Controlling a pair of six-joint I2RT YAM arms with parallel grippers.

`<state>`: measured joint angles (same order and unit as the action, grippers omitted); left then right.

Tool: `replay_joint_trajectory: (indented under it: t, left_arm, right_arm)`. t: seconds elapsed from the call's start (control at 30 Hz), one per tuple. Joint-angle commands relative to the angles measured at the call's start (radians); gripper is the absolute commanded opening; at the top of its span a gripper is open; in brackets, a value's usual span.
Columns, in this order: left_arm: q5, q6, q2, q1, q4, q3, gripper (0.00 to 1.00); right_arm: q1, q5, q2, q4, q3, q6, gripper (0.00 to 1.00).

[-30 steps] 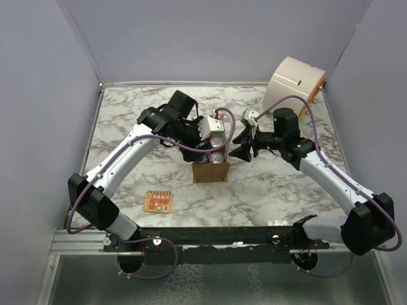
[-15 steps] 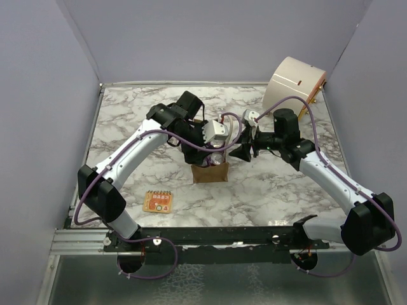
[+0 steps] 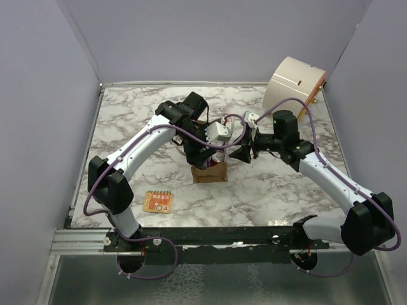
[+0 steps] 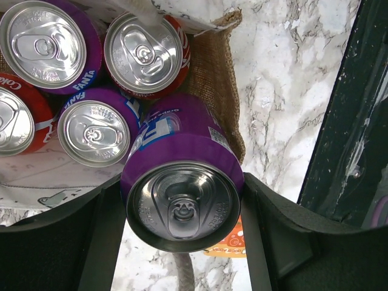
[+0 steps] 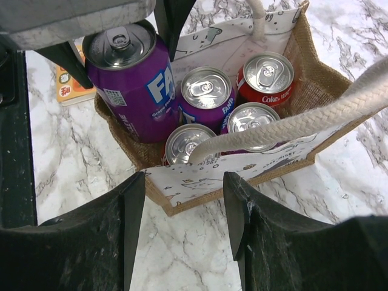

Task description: Place the beverage into the canvas bag

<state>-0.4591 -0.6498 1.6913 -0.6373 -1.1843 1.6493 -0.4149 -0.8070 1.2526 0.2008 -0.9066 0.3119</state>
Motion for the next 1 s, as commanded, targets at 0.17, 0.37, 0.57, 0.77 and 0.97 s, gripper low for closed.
replay_joint_trajectory:
  t: [0.17,0.37,0.57,0.77,0.97]
  left_arm:
    - [-0.037,0.001,-0.002,-0.01,-0.055,0.014,0.0]
    - [-0.009,0.008,0.038,-0.01,0.008,-0.023,0.01]
    - [-0.011,-0.005,0.07,-0.01,0.014,-0.022,0.06]
    - [-0.024,-0.023,0.06,-0.012,0.039,-0.058,0.13]
    - [-0.031,-0.023,0.059,-0.013,0.068,-0.094,0.2]
  right_arm:
    - [0.002,-0.044,-0.021,-0.024,0.015,0.028,0.54]
    - [0.002,-0.044,-0.02,-0.025,0.017,0.032,0.54]
    - [0.002,-0.051,-0.019,-0.02,0.019,0.042,0.54]
    - [0.002,-0.094,-0.019,-0.002,0.021,0.07,0.54]
    - [0.002,-0.093,-0.019,0.002,0.022,0.08,0.54]
